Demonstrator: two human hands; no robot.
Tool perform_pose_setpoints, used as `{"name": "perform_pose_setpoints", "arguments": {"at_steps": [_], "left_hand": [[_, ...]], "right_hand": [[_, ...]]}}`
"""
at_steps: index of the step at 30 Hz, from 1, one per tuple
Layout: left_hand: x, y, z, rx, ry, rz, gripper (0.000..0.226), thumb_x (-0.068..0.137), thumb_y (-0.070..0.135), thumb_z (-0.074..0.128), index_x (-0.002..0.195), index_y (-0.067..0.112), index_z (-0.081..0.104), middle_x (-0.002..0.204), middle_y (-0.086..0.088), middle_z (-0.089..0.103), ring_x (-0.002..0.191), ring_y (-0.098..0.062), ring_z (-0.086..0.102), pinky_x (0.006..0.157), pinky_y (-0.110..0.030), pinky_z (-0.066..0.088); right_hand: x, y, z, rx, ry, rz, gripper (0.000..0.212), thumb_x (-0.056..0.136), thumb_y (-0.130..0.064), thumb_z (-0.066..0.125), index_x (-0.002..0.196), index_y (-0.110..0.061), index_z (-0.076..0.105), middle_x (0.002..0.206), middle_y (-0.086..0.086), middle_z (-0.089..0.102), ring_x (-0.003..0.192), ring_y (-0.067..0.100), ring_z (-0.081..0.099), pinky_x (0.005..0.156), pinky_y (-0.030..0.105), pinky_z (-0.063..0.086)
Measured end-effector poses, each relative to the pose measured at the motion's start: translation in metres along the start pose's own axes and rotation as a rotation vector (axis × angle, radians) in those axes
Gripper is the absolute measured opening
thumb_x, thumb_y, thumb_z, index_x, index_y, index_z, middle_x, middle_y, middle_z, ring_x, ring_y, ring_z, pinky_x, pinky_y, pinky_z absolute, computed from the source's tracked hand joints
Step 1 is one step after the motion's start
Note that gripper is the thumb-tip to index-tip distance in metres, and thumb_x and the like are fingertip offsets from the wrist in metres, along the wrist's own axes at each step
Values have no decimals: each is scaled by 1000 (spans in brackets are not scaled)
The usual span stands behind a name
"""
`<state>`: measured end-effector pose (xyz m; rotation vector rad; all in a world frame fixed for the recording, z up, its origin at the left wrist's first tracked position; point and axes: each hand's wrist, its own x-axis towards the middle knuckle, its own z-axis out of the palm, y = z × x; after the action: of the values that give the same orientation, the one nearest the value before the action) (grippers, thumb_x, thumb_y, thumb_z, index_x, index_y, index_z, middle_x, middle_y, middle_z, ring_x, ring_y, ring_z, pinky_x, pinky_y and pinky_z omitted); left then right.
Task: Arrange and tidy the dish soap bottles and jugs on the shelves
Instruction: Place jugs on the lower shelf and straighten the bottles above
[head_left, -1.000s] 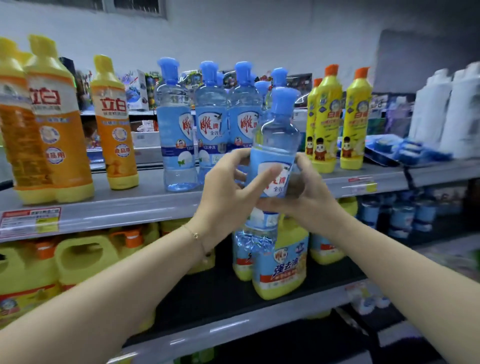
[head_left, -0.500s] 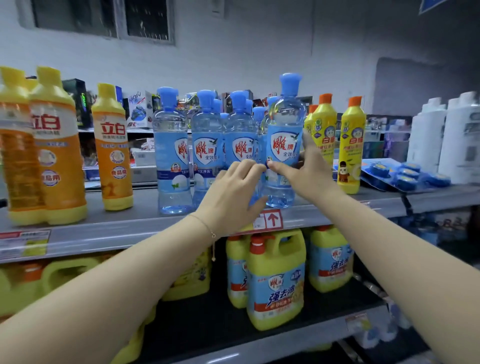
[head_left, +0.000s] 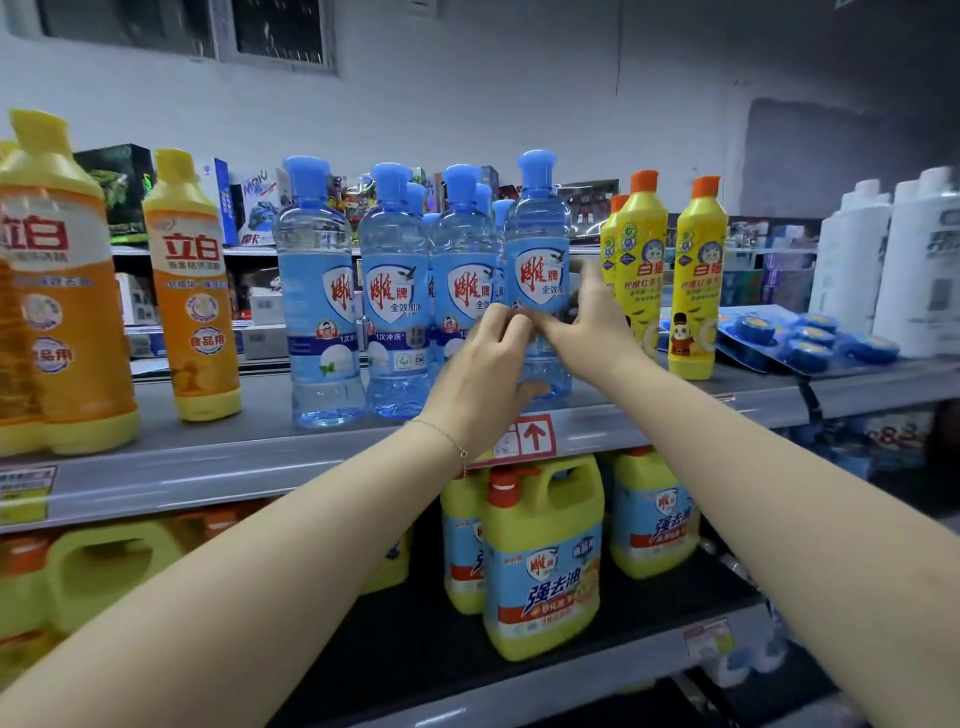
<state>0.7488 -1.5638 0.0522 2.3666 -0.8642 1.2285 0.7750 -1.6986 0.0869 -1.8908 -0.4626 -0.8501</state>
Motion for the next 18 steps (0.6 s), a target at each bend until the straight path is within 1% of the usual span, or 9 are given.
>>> {"name": "perform_pose_setpoints", "arguments": {"at_steps": [3, 5, 6, 8, 10, 12, 15, 16, 18], "left_hand": [[2, 1, 3, -10, -1, -31, 48, 80, 20, 75, 118, 0, 53, 120, -10, 45, 104, -26, 53, 85, -35, 50], [3, 1, 5, -18, -18, -60, 47, 80, 15, 75, 117, -1, 52, 120, -10, 44, 103, -28, 54, 86, -35, 50], [3, 1, 6, -17, -33, -74, 45, 80, 13, 75, 117, -2, 52, 120, -11, 44, 102, -29, 55, 87, -37, 50], [1, 1, 10, -9, -59, -84, 40, 83, 11, 72, 116, -2, 52, 121, -11, 43, 104, -30, 55, 88, -39, 50], [-1, 0, 13, -19, -66, -87, 37, 85, 10, 68, 117, -2, 53, 123, -11, 44, 105, -30, 56, 88, -40, 51], [-3, 0, 14, -28, -51, -71, 31, 87, 8, 64, 115, -1, 54, 121, -11, 46, 101, -30, 57, 86, -41, 52], [-2, 5, 14, -49, -16, -20, 17, 87, 5, 60, 103, 0, 57, 109, -12, 49, 87, -31, 58, 75, -44, 53], [-1, 8, 14, -66, -5, -8, 13, 87, 5, 59, 99, -1, 58, 105, -12, 49, 83, -31, 58, 73, -44, 53], [5, 17, 17, -105, 8, 2, 11, 86, 6, 60, 95, -1, 58, 100, -13, 51, 78, -32, 58, 71, -45, 52]], "right_hand": [[2, 2, 3, 8, 3, -11, 59, 84, -21, 71, 132, -15, 37, 102, -3, 60, 87, 10, 61, 75, 23, 53], [-1, 4, 7, 14, -11, -17, 58, 86, -18, 68, 134, -14, 35, 101, -4, 58, 83, 2, 59, 72, 16, 51], [-3, 6, 9, 22, -23, -14, 58, 87, -17, 67, 135, -14, 34, 102, -4, 58, 83, 1, 58, 73, 15, 51], [-7, 12, 12, 56, -25, 4, 61, 87, -20, 68, 136, -14, 33, 106, -3, 59, 90, 8, 61, 80, 23, 53], [-9, 17, 12, 53, -11, 19, 63, 84, -28, 70, 135, -16, 35, 107, -2, 59, 96, 15, 62, 83, 30, 53], [-10, 20, 9, 8, -39, 37, 61, 84, -33, 70, 133, -16, 38, 104, -2, 60, 93, 15, 62, 82, 31, 52], [-15, 24, -1, -51, -102, 3, 46, 90, -36, 61, 127, -15, 44, 91, -10, 60, 82, 5, 62, 73, 25, 50], [-17, 26, -6, -86, -84, -39, 39, 93, -36, 57, 123, -14, 49, 88, -10, 61, 80, 6, 62, 71, 25, 49], [-19, 31, -22, -180, 14, -156, 25, 96, -31, 53, 110, -12, 57, 82, -2, 63, 75, 14, 60, 67, 29, 48]]}}
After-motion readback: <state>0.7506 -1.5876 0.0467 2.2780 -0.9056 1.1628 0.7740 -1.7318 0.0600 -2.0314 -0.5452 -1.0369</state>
